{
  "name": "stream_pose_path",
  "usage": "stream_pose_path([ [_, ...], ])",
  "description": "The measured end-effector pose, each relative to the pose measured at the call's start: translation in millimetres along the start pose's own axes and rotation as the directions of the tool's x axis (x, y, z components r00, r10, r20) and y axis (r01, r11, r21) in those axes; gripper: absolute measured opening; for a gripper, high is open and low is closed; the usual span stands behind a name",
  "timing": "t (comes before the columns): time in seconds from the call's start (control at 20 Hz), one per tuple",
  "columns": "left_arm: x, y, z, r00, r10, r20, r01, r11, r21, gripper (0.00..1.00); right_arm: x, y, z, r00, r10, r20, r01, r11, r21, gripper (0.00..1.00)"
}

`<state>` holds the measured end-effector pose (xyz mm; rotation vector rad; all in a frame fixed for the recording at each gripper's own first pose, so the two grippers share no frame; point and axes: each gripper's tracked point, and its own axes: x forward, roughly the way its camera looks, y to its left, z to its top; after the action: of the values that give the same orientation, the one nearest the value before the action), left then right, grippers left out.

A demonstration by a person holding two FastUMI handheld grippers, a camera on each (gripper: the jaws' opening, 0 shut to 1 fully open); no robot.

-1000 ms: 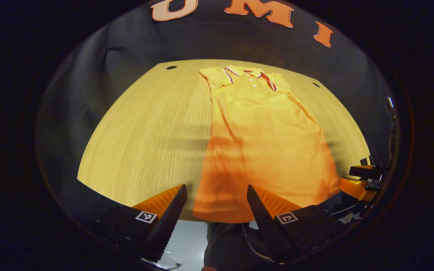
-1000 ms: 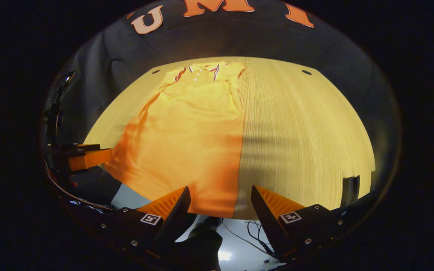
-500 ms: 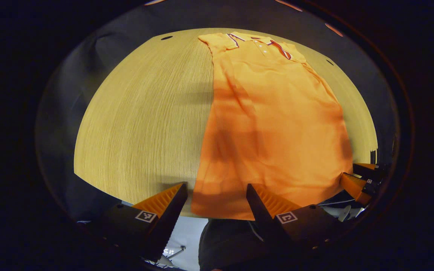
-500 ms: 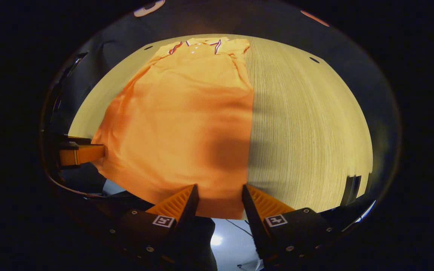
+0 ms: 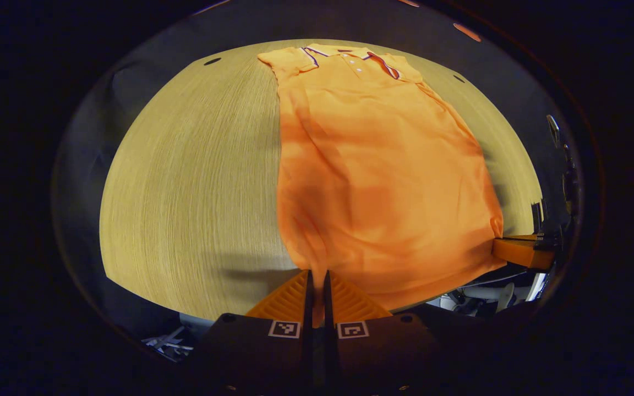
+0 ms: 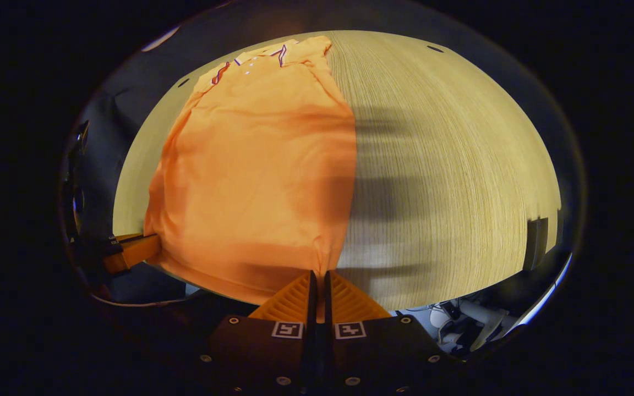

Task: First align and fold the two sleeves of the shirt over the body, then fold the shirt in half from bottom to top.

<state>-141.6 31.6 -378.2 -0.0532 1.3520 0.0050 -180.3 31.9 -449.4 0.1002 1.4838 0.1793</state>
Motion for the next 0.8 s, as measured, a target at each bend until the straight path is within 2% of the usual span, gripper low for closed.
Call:
stream_pose_path([
  [0.05,-1,-1,0,1.0,-0.004,0.002,0.004,1.0,0.016,0.01,-2,0,0,1.0,-0.009,0.007,0.009,1.0,-0.024,0.07],
  [0.2,-2,0,3,1.0,-0.013,0.015,0.013,1.0,0.005,0.01,-6,9,1,0.999,0.023,0.04,-0.02,0.997,-0.069,0.08],
  [0.45,-29,-6,41,0.989,-0.074,0.13,0.077,0.997,-0.015,0.03,-25,23,40,0.977,0.148,0.154,-0.155,0.987,0.036,0.06],
  [0.5,-32,-5,45,0.987,-0.073,0.144,0.074,0.997,-0.007,0.01,-30,25,46,0.969,0.168,0.182,-0.178,0.983,0.044,0.06],
  [0.6,-35,-3,54,0.984,-0.07,0.163,0.07,0.998,0.009,0.01,-32,19,54,0.967,0.143,0.21,-0.152,0.988,0.028,0.05],
  [0.8,-34,-1,52,0.984,-0.078,0.159,0.081,0.997,-0.013,0.01,-35,26,37,0.973,0.148,0.179,-0.154,0.988,0.016,0.04],
])
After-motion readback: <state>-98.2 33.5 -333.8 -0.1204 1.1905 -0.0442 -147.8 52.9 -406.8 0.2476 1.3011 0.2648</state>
